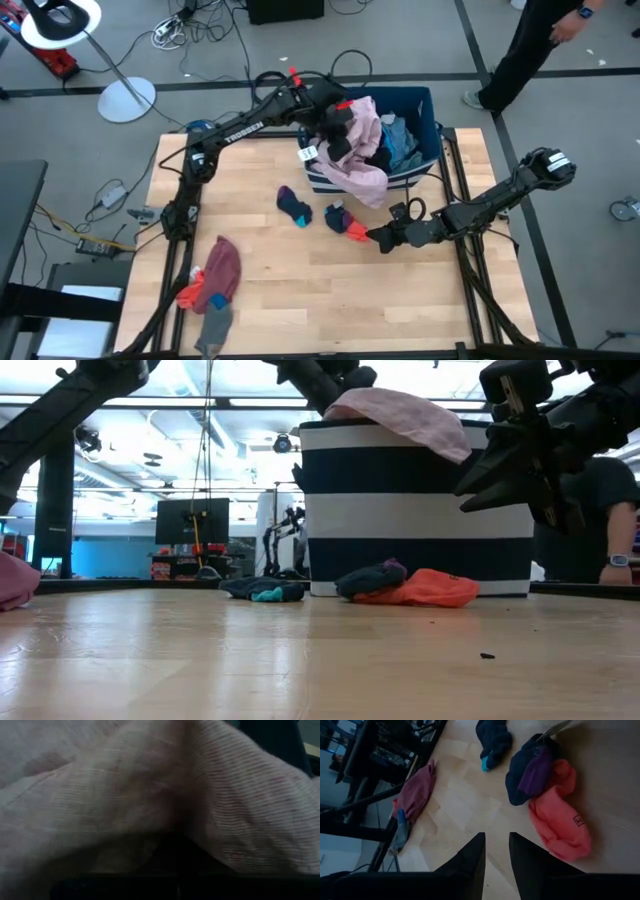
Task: Sort clothes
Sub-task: Put the pink polo shirt into the blue bin
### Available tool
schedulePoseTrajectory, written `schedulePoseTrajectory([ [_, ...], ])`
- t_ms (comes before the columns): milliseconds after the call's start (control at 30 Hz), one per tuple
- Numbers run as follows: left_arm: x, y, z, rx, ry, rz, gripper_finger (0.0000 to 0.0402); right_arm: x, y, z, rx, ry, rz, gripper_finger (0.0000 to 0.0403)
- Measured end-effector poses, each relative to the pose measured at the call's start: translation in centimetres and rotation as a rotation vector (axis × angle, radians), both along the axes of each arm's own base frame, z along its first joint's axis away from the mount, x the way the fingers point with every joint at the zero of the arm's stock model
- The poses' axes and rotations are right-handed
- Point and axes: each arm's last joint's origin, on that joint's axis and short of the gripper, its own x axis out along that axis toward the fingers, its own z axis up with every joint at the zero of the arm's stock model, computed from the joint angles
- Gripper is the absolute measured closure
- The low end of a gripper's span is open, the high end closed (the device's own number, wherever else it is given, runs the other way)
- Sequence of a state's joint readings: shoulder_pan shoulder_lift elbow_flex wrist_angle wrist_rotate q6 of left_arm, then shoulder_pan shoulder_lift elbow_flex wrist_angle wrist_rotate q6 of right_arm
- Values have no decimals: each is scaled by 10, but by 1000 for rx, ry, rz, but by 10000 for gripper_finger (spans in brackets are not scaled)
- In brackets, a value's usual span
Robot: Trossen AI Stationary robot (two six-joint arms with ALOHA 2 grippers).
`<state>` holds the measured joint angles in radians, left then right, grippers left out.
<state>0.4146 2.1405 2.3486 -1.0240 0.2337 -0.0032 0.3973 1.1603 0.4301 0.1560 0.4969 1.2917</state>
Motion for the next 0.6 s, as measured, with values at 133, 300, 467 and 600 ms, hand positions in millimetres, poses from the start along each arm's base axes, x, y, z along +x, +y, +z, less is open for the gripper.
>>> schedulePoseTrajectory([
  [133, -3, -4, 2, -29, 4, -33, 401, 0, 0, 0, -11, 3, 6, 314],
  [300, -2, -5, 2, -53, -11, -54, 398, 0, 0, 0, -29, 5, 16, 314],
  [467, 0, -4, 4, -44, -38, -49, 355, 0, 0, 0, -32, 5, 18, 314],
  [600, 2, -2, 6, -33, -59, -18, 303, 0, 0, 0, -33, 6, 19, 314],
])
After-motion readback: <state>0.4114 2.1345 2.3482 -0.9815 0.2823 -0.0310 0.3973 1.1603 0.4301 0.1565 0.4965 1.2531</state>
